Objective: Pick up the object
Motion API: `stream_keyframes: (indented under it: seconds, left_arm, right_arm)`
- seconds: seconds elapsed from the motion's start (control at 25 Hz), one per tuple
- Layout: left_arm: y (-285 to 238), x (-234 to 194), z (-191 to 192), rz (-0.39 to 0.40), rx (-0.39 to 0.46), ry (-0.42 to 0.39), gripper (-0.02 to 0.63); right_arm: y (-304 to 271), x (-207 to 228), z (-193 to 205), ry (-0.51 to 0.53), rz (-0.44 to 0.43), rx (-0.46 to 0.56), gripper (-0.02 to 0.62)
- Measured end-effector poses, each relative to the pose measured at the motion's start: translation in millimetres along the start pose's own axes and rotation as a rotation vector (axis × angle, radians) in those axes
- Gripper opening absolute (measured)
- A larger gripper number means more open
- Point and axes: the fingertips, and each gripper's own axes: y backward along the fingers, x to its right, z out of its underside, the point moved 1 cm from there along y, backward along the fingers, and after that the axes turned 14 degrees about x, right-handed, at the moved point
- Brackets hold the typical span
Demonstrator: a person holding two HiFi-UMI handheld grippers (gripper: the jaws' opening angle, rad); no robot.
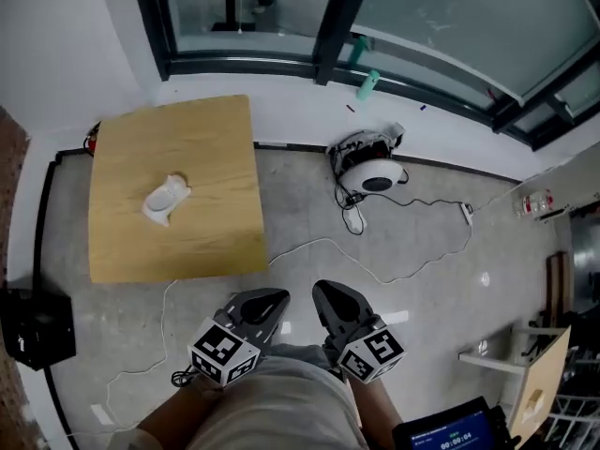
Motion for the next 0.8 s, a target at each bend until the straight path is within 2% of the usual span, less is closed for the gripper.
stream_keyframes:
  seconds: [0.08, 0.2, 0.36, 0.48, 0.64, 0.8]
  left_arm:
    - [8.8, -37.3, -16.7, -0.080, 0.042, 0.020, -0.012]
    - [35.0, -92.5, -33.2, -0.242, 0.110, 0.068, -0.012]
    - [81.4, -151.9, -40.8, -0.469, 0.191, 0.137, -0.012]
    - [115.3, -183.6, -40.2, -0.654, 0.258, 0.175, -0.012]
    - [147.8, -200.0, -32.5, -0.940, 0.357, 0.227, -0.012]
    - [183.8, -187.2, -18.0, -1.194, 0.470, 0.268, -0.012]
  right_arm:
    - [-45.6, -3.0, -2.5, 0.012, -0.074, -0.036, 0.017]
    - [-112.1, -16.2, -1.6, 0.021, -0.203, -0.104, 0.017]
    - [-191.7, -39.2, 8.5, -0.020, -0.376, -0.184, 0.017]
    - [-243.8, -59.7, 24.6, -0.003, -0.538, -0.270, 0.017]
    - [-298.3, -86.4, 49.7, -0.001, -0.812, -0.419, 0.018]
    - [-334.9, -118.4, 82.9, 0.131, -1.050, -0.527, 0.026]
